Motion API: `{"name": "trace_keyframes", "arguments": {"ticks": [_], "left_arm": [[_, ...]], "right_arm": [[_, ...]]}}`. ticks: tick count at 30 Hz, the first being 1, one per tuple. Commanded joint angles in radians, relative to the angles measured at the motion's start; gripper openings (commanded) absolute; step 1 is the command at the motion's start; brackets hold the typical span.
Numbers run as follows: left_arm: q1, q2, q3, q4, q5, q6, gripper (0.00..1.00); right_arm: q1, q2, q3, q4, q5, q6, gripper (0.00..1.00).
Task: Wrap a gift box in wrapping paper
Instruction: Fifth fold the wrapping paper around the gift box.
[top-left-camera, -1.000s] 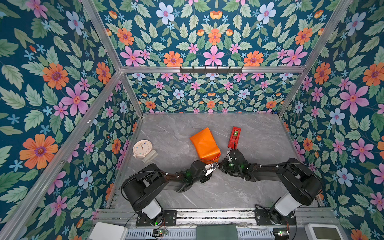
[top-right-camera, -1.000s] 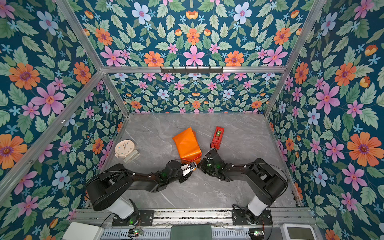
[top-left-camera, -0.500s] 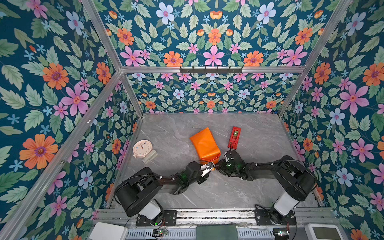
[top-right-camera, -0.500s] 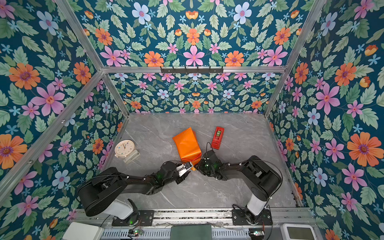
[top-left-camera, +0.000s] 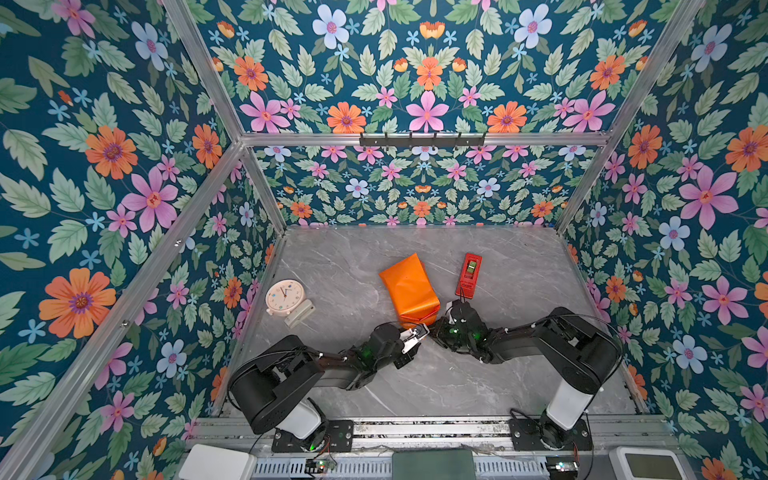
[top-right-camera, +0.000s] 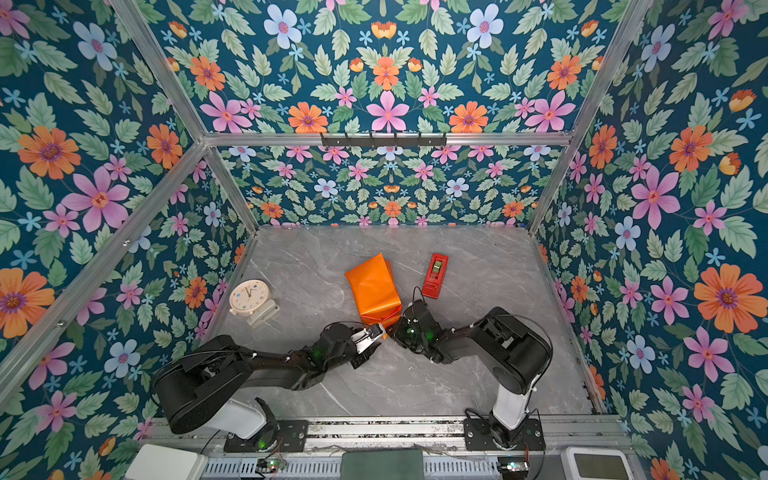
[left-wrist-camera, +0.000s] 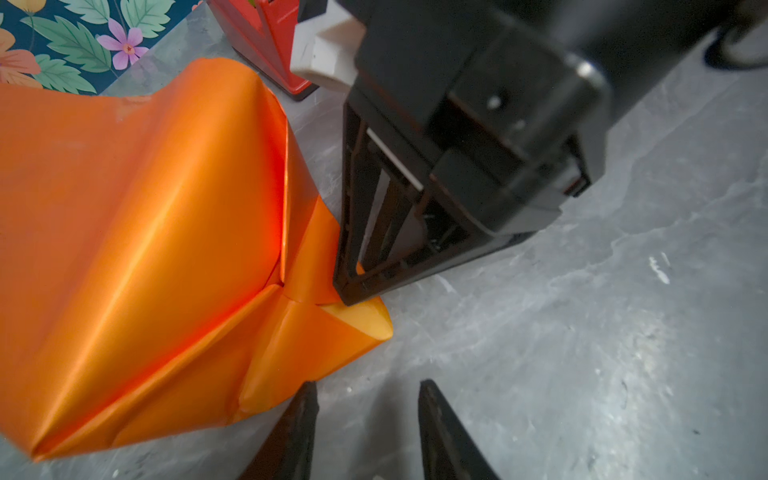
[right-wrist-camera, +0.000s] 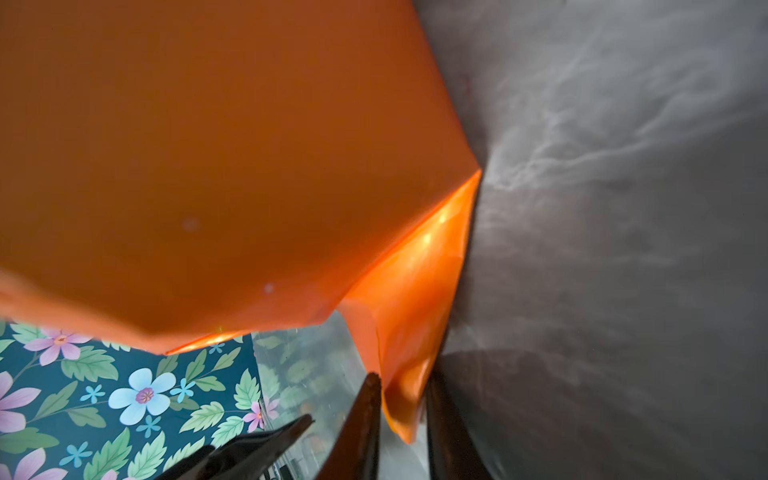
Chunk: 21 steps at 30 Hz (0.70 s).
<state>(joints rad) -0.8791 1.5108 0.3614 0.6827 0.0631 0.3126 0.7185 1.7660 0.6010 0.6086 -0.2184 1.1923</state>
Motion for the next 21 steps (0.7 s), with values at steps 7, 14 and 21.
{"name": "trace_keyframes", "arguments": {"ticks": [7, 14, 21], "left_arm": [[0.000, 0.025, 0.018, -0.011, 0.016, 0.031, 0.43], [0.000, 0.071, 0.049, -0.014, 0.033, 0.112, 0.44], [-0.001, 0.092, 0.041, 0.069, 0.057, 0.185, 0.44]], "right_arm": [[0.000, -0.002, -0.012, -0.026, 0.039, -0.004, 0.07], [-0.001, -0.033, -0.019, -0.028, 0.036, 0.011, 0.00], [0.001, -0.089, -0.060, -0.013, 0.033, 0.052, 0.00]]}}
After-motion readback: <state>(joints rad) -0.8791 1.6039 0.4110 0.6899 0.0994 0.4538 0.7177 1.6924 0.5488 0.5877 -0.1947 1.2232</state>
